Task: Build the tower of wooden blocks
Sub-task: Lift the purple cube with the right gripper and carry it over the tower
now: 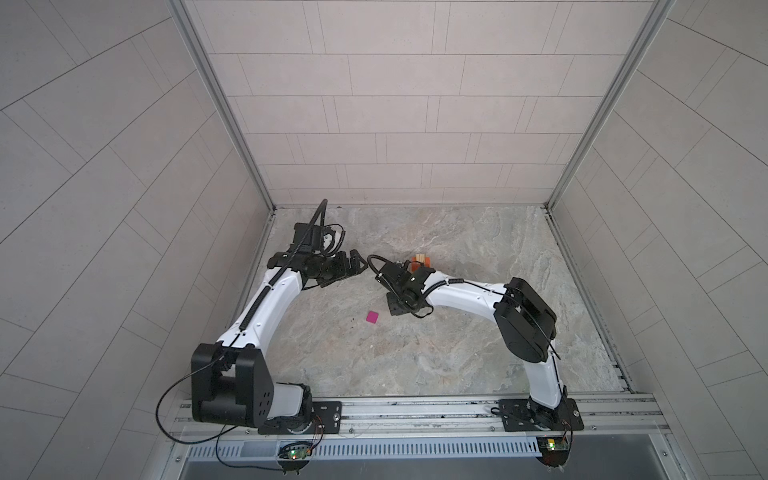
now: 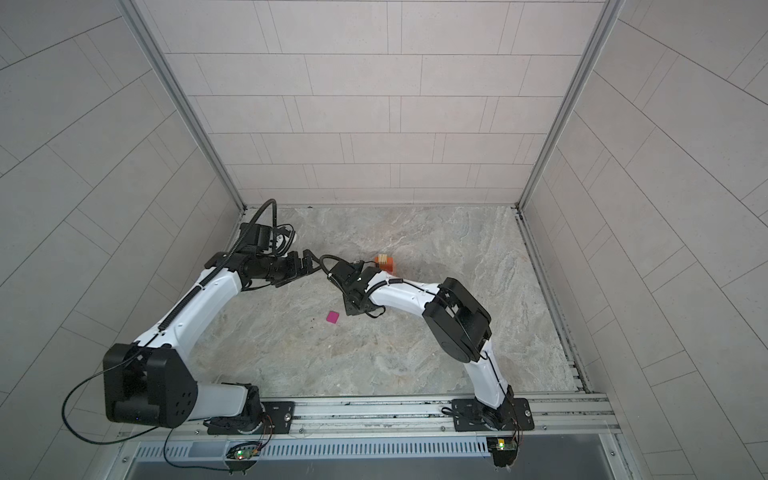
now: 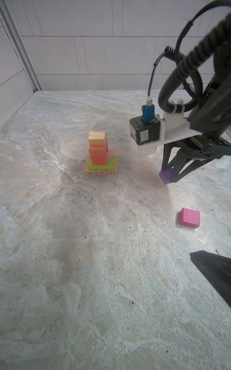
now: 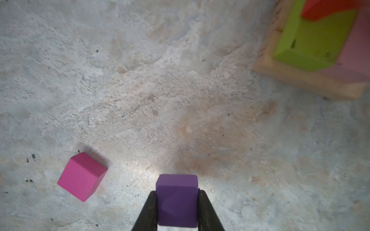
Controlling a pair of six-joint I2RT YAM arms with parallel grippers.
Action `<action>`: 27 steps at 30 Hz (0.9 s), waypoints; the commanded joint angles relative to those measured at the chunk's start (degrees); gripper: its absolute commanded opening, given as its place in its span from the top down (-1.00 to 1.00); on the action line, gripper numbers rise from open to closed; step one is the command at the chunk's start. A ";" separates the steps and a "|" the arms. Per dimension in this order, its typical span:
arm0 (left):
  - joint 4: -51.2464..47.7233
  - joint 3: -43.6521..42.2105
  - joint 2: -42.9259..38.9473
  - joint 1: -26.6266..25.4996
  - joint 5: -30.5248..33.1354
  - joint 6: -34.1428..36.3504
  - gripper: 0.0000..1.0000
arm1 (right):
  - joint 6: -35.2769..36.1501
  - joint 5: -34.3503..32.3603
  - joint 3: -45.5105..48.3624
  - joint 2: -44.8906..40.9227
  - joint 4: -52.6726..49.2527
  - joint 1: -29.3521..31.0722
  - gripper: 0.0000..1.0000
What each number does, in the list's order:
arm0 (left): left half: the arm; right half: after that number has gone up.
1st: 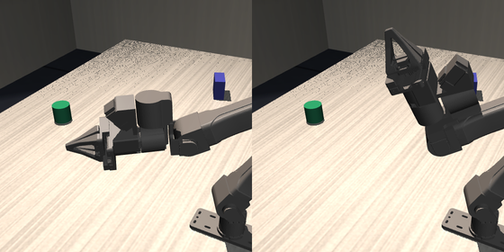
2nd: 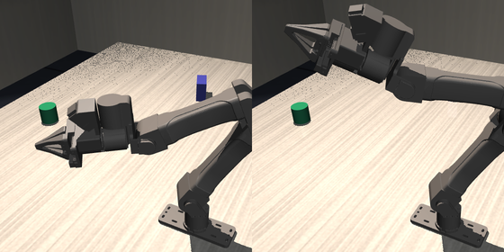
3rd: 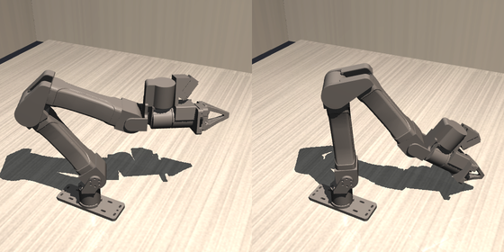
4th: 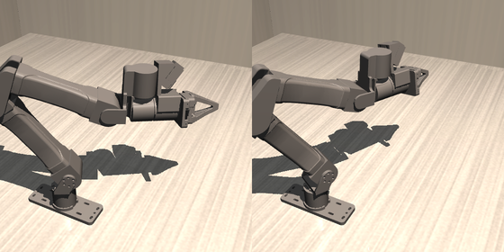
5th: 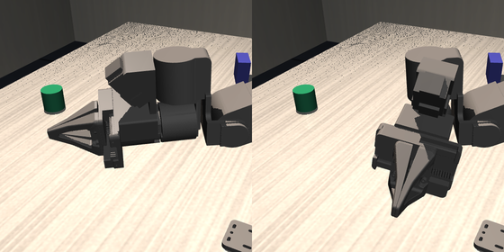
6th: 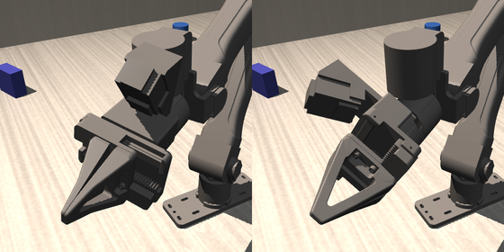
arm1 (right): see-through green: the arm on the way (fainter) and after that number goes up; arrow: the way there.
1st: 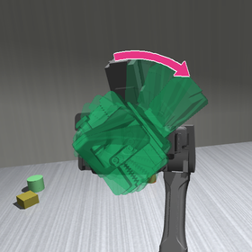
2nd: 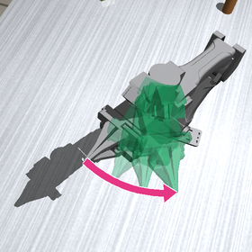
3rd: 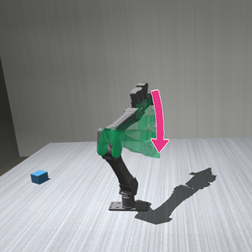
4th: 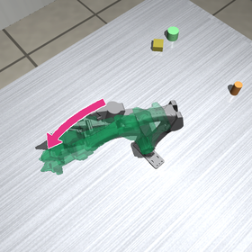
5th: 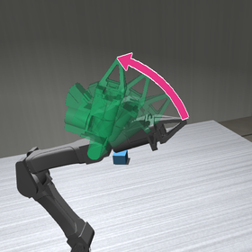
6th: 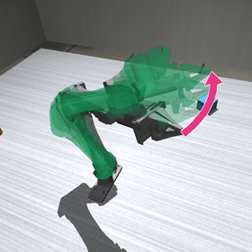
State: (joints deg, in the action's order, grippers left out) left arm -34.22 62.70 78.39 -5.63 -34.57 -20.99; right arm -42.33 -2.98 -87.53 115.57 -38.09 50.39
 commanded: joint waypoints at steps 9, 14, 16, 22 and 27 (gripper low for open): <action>-0.06 -0.43 -1.00 0.16 -0.95 0.09 -0.99 | -0.52 -3.32 -5.16 -4.98 -8.76 -3.04 0.77; -0.06 -0.39 -0.88 0.06 -1.13 0.01 -0.99 | 0.26 -3.74 -7.78 -5.73 -11.16 -4.28 0.78; 0.03 -0.38 -1.00 0.06 -1.12 0.07 -0.99 | 0.71 -4.03 -9.40 -5.65 -12.57 -4.75 0.81; 0.20 -0.50 -0.98 0.07 -1.38 -0.10 -0.99 | 1.81 -4.97 -13.73 -5.60 -15.94 -6.80 0.82; 0.29 -0.47 -0.94 0.05 -1.64 -0.17 -0.99 | 2.24 -4.58 -16.60 -5.44 -17.14 -8.71 0.82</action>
State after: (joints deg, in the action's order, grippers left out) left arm -34.13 62.70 78.39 -5.63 -35.51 -20.99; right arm -40.53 -6.13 -102.45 112.12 -52.23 42.48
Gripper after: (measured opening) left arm 0.996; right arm 0.267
